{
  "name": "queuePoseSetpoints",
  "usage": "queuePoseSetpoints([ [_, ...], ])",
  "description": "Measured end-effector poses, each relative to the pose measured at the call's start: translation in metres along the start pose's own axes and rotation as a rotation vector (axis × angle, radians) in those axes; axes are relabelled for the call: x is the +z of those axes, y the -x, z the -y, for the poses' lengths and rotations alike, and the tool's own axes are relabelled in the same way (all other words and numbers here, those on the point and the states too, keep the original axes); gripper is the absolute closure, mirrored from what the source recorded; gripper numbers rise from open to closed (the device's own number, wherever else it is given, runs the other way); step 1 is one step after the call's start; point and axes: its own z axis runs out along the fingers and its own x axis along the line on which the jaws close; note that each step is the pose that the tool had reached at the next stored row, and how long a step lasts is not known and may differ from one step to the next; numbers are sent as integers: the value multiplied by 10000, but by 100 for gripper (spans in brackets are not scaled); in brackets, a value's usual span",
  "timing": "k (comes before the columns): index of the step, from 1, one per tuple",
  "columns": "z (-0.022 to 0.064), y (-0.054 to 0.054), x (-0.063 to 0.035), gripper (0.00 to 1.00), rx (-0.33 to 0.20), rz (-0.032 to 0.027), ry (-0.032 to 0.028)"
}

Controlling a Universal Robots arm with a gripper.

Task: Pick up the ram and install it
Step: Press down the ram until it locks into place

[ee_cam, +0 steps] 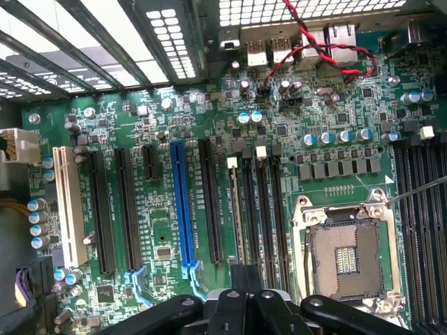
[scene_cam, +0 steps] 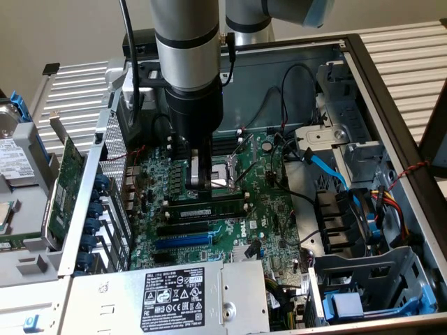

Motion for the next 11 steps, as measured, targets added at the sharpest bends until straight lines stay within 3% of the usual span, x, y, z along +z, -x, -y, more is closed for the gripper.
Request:
queuePoseSetpoints([
  [11,0,0,0,89,1560,10,4],
])
